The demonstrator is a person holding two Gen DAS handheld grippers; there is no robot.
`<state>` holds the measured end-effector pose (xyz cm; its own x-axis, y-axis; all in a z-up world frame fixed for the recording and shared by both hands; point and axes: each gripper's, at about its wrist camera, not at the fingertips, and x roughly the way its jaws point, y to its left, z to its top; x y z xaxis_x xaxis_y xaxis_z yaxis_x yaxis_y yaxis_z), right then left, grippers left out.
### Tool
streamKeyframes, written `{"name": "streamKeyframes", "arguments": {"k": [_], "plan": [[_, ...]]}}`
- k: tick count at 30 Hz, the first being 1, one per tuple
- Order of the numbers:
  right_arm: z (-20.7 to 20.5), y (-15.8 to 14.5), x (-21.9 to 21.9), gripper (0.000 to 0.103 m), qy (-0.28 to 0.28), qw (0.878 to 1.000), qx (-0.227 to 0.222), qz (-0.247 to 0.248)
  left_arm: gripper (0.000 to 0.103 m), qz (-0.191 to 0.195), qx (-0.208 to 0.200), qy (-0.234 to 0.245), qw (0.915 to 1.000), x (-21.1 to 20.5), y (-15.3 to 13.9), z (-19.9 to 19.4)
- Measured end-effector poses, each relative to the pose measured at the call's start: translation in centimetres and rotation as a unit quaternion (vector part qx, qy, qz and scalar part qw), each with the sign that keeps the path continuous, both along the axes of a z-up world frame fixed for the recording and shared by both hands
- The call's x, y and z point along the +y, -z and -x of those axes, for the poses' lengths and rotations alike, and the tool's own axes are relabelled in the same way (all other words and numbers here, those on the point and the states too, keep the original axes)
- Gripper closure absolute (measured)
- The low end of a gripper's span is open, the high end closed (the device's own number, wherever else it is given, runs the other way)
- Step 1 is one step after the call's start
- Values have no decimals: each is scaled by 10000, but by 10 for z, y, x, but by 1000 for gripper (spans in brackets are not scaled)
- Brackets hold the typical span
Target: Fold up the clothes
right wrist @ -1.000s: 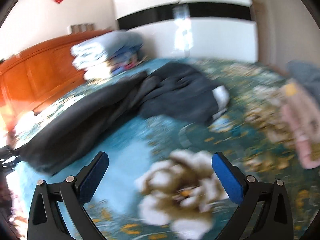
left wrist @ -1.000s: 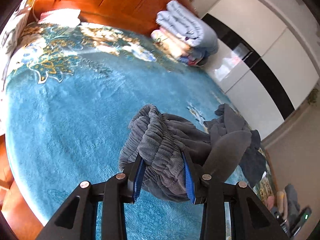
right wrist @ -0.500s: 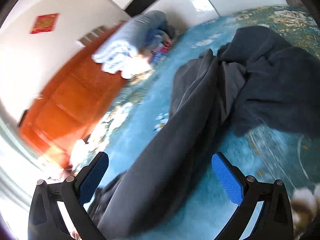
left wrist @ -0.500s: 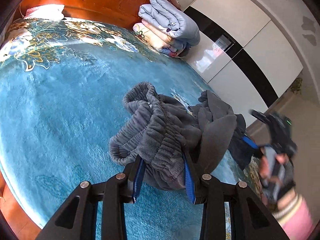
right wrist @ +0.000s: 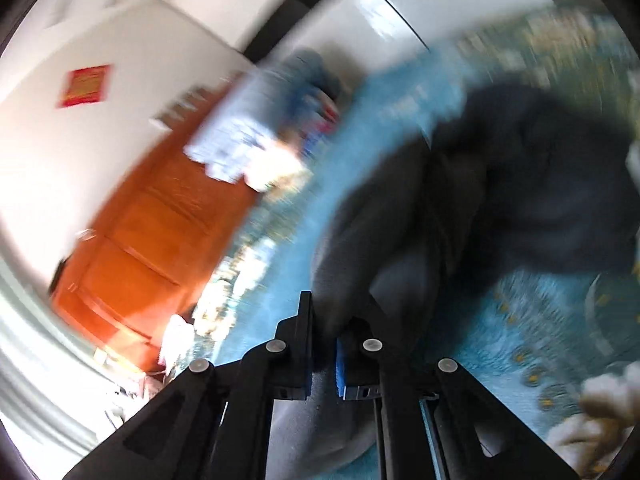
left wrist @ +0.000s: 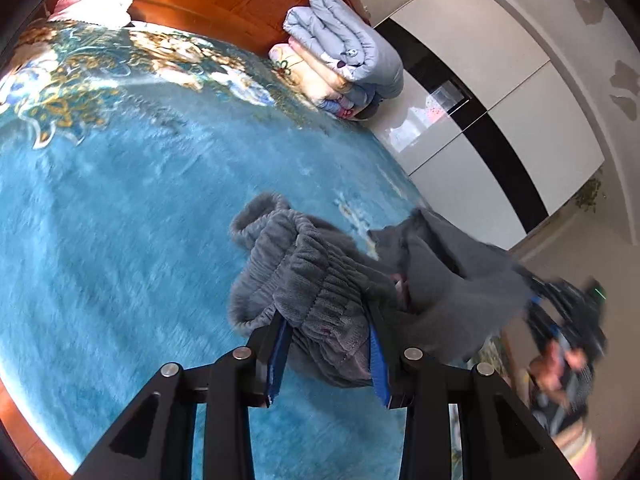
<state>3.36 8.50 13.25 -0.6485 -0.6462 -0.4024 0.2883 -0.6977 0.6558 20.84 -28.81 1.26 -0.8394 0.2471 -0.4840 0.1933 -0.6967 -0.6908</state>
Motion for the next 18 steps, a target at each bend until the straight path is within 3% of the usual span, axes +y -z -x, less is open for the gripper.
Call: {"name": "streamKeyframes", "arguments": {"k": [3,6,8,11,13,17,18], "plan": [[-77,-26,26,94,-199,9964,786,261,65,-24,-61,-10,10000,4,1,12],[-140,-17,36,94,-407,9928,1109,176,66,-36,-186,-18,9998,10,5,25],[-155,15,37,94,-462,9962,725,-169,66,-116,-297,32,9995,13,11,30],[-151,69,46,94,-316,9989,-201,-279,66,-93,-372,101,9992,17,17,23],[-154,95,57,94,-261,9979,-580,-147,66,-197,-426,127,9988,15,22,17],[-158,112,60,89,-406,9959,-757,-286,66,-434,-502,162,9977,9,33,4],[-158,111,61,84,-424,9957,-732,-368,65,-470,-505,167,9975,9,35,2]]}}
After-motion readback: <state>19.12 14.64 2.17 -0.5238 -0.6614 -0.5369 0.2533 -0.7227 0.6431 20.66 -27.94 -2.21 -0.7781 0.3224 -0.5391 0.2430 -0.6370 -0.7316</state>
